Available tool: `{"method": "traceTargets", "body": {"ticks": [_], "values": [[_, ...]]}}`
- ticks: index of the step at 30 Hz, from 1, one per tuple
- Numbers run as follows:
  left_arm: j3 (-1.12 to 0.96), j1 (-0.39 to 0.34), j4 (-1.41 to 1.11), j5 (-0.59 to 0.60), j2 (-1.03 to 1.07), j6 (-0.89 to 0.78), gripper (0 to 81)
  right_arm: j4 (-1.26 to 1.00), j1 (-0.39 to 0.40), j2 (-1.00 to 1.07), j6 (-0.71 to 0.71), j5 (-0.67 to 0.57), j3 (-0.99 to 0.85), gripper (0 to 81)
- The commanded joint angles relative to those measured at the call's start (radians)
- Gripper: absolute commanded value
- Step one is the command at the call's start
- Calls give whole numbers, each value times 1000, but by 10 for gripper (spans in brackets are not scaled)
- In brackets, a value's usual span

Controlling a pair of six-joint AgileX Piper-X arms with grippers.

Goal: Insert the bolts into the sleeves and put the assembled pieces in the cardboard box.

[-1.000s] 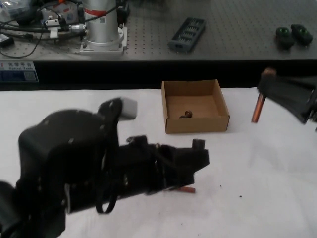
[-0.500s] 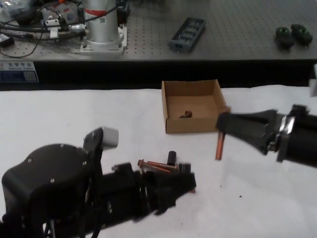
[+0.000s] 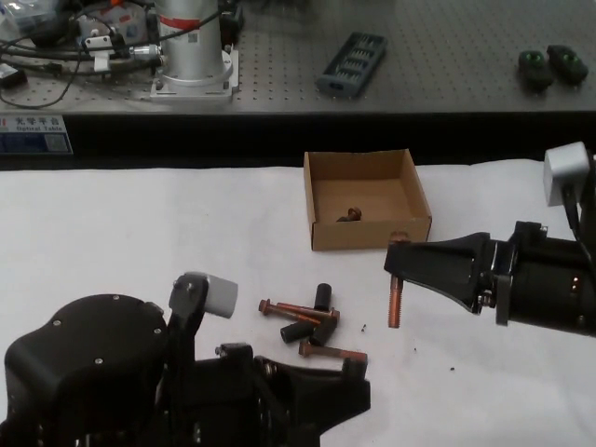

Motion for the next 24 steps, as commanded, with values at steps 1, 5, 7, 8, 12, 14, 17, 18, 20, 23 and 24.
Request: {"method": "traceTargets", "body": {"ticks": [1,5,7,8,12,14,17,18,20,23,24], "values": [[-2,-3,53,9,-7,69,17,-15,4,0,-11,-13,-3,43],[-2,-3,80,9,-7,143,17,23,4,0,-51,-13,-3,43],[-10,-3,80,9,-7,161,17,47,4,3,-72,-13,-3,43],[-14,-3,80,8,-7,174,17,52,4,3,-78,-13,-3,43],[-24,-3,80,2,-7,208,17,50,4,8,-78,-16,-3,43],[-32,-3,80,12,-7,210,17,50,8,10,-78,-29,-3,43],[-43,-3,80,61,-7,237,17,50,36,10,-78,-32,-3,43],[-43,-3,80,78,-7,236,17,50,49,10,-78,-32,-3,43],[-43,-3,82,91,-7,236,17,50,76,10,-78,-27,-3,43],[-43,-3,91,91,-7,236,17,50,104,10,-78,-5,-3,43],[-43,-3,91,91,-7,233,17,50,109,10,-78,-2,-3,43]]}}
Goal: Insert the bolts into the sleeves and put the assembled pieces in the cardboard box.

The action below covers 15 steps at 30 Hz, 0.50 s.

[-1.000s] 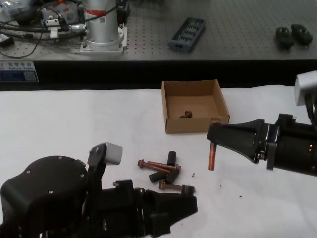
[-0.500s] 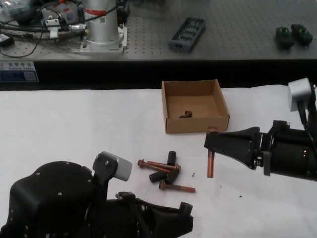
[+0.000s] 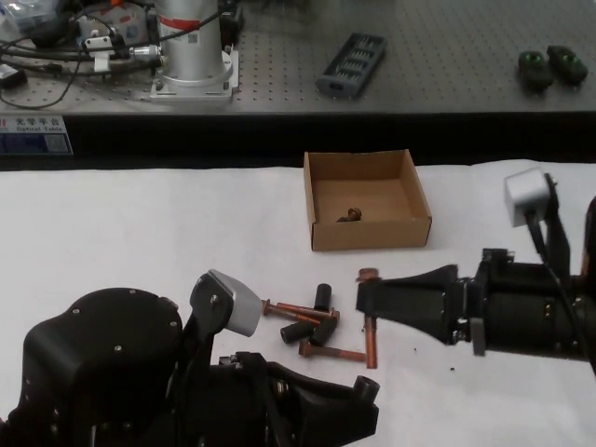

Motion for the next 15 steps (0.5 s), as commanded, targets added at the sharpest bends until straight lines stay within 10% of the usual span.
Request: {"method": "traceTargets", "body": {"ticks": [1,15], "values": [[-12,-3,-5,16,-7,6,17,-9,2,5,-9,3,-3,43],[-14,-3,-27,7,-7,-107,17,-9,2,5,-7,0,-3,43]]}}
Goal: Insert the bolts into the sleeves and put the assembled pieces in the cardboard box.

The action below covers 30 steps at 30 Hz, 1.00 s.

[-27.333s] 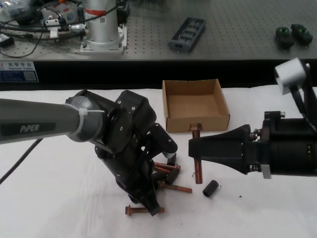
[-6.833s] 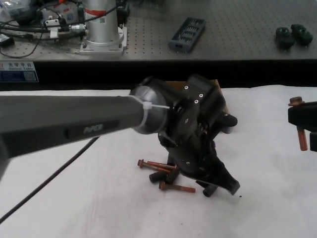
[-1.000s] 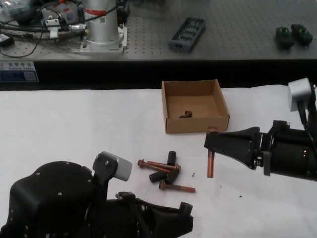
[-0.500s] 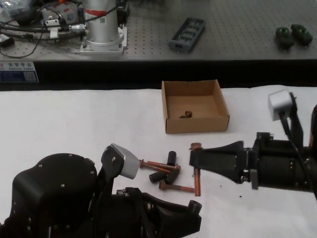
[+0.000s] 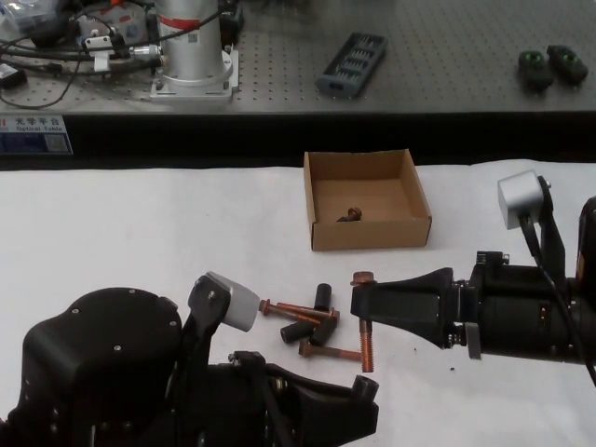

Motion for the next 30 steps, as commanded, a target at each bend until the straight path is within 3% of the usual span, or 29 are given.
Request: {"method": "traceTargets", "body": {"ticks": [1,11,24,30], "values": [[-14,-3,-29,1,-7,-20,17,-9,3,5,-7,-6,-3,43],[-19,-3,-45,-3,-7,-66,17,-9,3,5,-7,-21,-3,43],[-19,56,-72,-8,-7,-204,17,-9,3,5,-7,-60,-3,43],[-19,56,-159,-113,-7,-301,17,-9,3,5,-9,-72,-3,43]]}}
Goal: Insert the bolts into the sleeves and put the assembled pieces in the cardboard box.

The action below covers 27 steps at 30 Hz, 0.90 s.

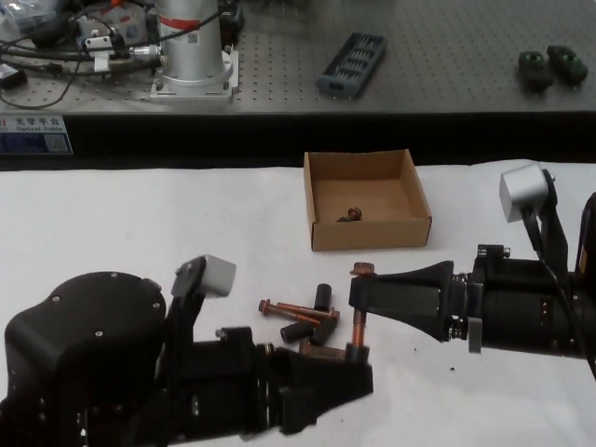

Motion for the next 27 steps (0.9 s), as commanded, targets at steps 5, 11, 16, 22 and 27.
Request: {"method": "traceTargets", "body": {"ticks": [5,11,16,22,27], "values": [[-12,14,-85,-28,-7,-44,17,12,3,5,-17,-45,0,43],[-12,14,-173,-33,-7,-40,17,12,-1,5,-56,-77,0,31],[-12,14,-189,-49,-7,-40,17,12,-55,2,-48,-70,0,292],[-37,14,-196,-56,-7,31,17,-4,-137,-18,75,-124,-3,403],[-118,19,-151,-139,-7,135,17,0,-192,-97,107,-128,-3,366]]}}
